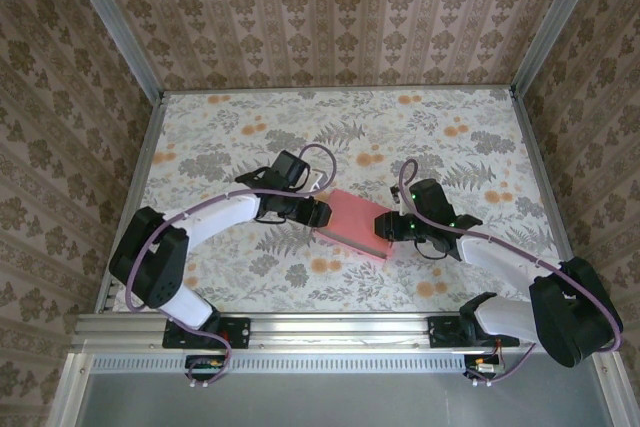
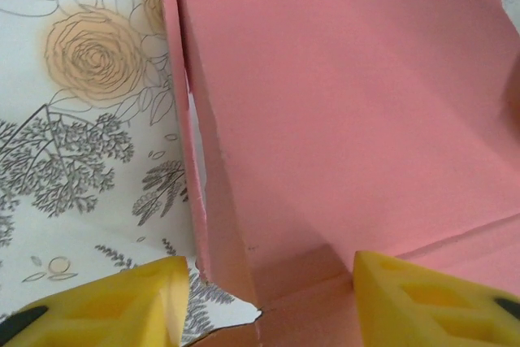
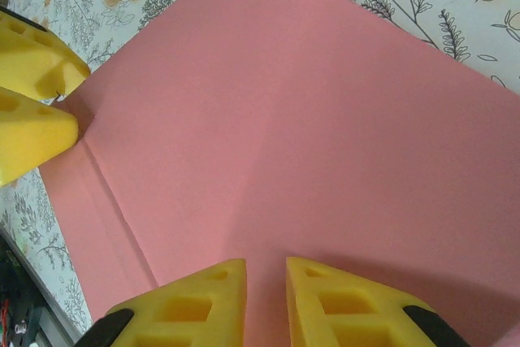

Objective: Fold the paper box

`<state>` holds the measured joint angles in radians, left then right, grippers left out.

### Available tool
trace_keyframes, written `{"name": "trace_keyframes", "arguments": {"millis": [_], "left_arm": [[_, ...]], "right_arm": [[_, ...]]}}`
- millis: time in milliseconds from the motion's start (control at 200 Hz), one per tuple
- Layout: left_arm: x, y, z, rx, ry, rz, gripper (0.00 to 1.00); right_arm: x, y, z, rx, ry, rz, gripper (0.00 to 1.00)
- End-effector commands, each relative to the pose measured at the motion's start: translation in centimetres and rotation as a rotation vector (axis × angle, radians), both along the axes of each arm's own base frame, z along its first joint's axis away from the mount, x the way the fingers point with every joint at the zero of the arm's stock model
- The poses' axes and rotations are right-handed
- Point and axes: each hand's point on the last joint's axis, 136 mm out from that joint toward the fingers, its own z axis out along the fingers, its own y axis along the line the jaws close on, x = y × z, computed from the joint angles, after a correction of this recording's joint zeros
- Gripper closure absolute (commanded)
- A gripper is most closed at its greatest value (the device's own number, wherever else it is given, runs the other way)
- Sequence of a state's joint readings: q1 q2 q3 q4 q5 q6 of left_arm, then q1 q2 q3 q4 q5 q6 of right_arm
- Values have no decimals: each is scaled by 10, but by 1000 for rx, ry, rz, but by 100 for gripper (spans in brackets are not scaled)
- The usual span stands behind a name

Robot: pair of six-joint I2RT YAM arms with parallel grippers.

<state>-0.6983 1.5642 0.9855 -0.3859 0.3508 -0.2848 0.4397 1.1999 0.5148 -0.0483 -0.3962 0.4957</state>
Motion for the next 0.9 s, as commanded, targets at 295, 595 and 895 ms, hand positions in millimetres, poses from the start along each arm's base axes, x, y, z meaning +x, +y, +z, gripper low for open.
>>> {"name": "trace_keyframes", "arguments": {"millis": [295,595,895], "left_arm": [[1,-17,1,-86,58,-21,60],[7,-10,-2,-42,10,-17,54],[18,-19,5,-40,-13,-46,47]], "right_arm": [[0,1,-6,-11,-12,5,79],[-3,-2,-11,-23,-6,-2,79],[-2,-3,-11,-29,-7,-5,79]]}}
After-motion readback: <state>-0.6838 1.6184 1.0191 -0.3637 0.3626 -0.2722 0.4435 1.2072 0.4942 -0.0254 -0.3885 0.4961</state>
